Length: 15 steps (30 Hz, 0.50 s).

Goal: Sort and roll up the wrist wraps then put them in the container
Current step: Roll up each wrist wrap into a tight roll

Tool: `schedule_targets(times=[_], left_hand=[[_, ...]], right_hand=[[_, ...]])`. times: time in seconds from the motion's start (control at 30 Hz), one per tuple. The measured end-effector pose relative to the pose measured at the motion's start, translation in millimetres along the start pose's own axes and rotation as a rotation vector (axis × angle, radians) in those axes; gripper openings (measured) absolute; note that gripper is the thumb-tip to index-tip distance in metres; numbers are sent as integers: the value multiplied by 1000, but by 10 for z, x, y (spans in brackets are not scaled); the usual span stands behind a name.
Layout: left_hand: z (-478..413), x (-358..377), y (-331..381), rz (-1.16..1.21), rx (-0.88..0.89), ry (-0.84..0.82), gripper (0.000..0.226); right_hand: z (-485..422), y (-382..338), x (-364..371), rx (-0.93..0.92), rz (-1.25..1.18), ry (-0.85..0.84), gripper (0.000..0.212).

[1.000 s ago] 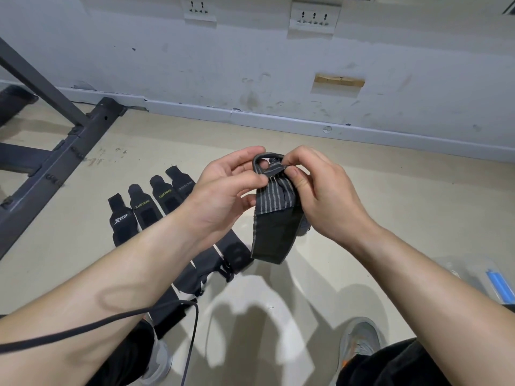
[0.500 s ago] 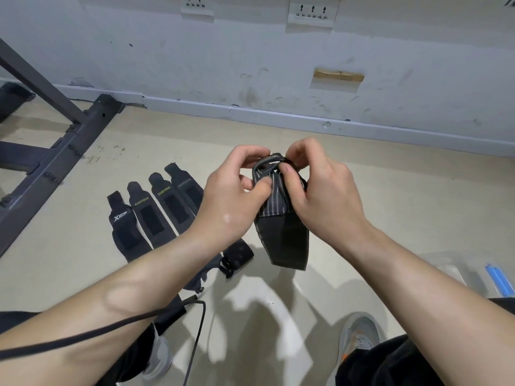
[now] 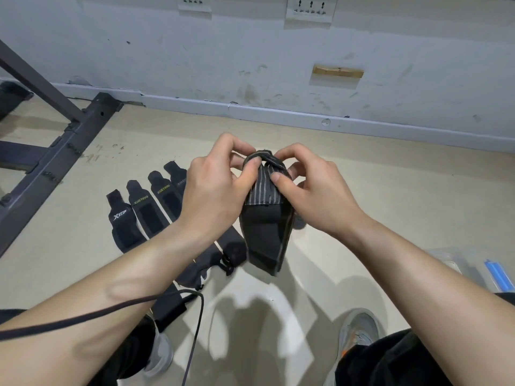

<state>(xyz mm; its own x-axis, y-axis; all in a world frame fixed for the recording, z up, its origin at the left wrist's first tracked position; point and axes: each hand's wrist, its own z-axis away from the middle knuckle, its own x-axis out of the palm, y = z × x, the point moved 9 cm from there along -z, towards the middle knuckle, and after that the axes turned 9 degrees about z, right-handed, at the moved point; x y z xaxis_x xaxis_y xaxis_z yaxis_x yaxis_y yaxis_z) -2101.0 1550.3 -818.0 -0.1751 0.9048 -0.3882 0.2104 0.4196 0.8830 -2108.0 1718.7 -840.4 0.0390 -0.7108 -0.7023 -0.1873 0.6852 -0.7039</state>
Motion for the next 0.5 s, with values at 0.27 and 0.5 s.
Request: schedule_targets(times=[0.27, 0.5], left_hand=[[-11, 170, -21, 239, -92, -216, 15], [-82, 216, 33, 508, -197, -346, 20]], right_hand=[[6, 26, -82, 103, -153, 66, 5], [-5, -53, -48, 124, -580, -49, 23]])
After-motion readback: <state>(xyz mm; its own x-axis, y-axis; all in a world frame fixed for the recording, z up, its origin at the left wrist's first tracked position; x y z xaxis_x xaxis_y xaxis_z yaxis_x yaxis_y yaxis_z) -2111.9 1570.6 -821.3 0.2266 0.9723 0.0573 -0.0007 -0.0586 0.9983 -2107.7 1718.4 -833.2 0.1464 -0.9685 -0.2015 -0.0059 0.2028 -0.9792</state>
